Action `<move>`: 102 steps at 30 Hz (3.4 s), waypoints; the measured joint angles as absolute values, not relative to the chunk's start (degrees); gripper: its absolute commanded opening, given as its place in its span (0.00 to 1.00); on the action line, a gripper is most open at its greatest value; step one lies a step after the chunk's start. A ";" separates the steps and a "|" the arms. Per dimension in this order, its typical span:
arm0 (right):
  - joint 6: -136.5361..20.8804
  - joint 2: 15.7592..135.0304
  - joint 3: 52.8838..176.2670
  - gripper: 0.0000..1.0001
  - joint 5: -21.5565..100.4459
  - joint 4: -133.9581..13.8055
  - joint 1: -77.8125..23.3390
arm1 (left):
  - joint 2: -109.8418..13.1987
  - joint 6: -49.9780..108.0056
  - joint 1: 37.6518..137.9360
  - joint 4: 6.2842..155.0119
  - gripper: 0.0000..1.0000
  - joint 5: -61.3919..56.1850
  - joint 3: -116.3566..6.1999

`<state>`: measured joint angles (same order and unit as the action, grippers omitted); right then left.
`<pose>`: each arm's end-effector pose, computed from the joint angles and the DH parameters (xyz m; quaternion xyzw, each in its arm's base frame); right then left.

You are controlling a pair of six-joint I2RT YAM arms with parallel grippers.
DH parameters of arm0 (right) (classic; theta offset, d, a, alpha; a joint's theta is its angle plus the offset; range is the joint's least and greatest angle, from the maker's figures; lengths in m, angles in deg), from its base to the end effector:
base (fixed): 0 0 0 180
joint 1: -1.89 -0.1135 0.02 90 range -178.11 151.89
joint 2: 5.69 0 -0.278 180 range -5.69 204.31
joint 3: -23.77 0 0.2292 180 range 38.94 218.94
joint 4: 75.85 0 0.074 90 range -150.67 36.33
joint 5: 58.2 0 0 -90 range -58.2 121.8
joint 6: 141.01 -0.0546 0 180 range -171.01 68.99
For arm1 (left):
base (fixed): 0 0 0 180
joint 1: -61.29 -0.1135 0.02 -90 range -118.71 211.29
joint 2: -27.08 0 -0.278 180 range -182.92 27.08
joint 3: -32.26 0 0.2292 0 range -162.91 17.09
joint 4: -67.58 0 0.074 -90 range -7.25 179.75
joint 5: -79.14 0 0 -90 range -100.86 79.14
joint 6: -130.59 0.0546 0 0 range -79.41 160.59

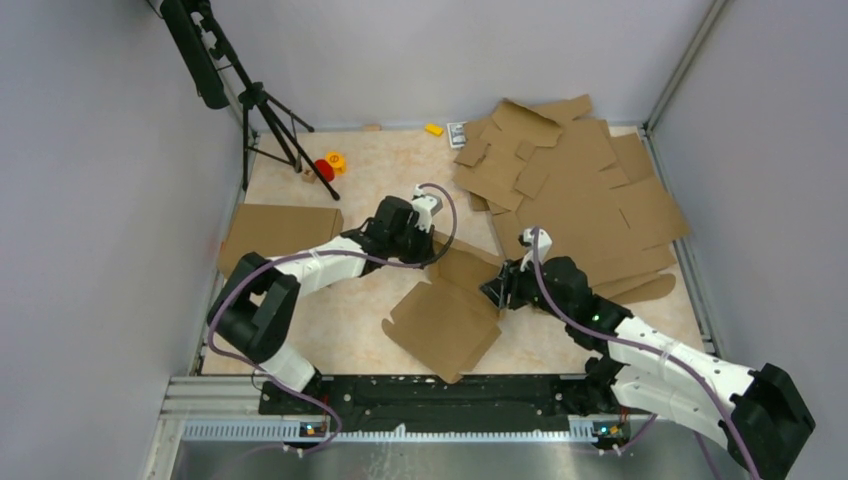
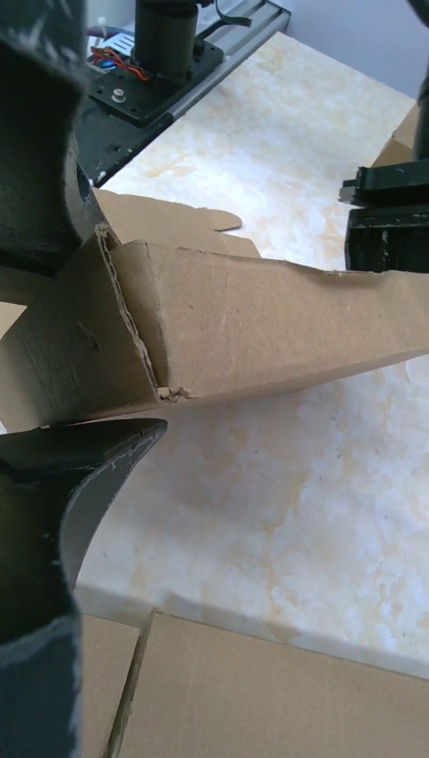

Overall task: Fold the paper box
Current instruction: Fold the paper box at the center of the board.

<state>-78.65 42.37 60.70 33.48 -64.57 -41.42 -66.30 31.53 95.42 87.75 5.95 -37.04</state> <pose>0.1284 0.1232 0.2270 -0.1214 0.8221 0.3327 0.4459 0.2693 -0.2016 0.2094 0.2533 0.8774 -0.2668 0.3080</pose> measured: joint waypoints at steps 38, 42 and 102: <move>-74.85 36.62 59.65 0.79 32.16 -61.38 -41.42 | -59.72 28.32 101.68 69.36 0.00 -15.38 -22.57; -75.64 31.35 59.65 0.75 28.27 -59.46 -41.42 | -57.05 28.28 101.68 69.98 0.00 -18.59 -20.32; -78.00 49.54 60.77 0.52 31.29 -69.73 -41.35 | -54.76 23.95 101.52 80.14 0.00 -28.84 -21.93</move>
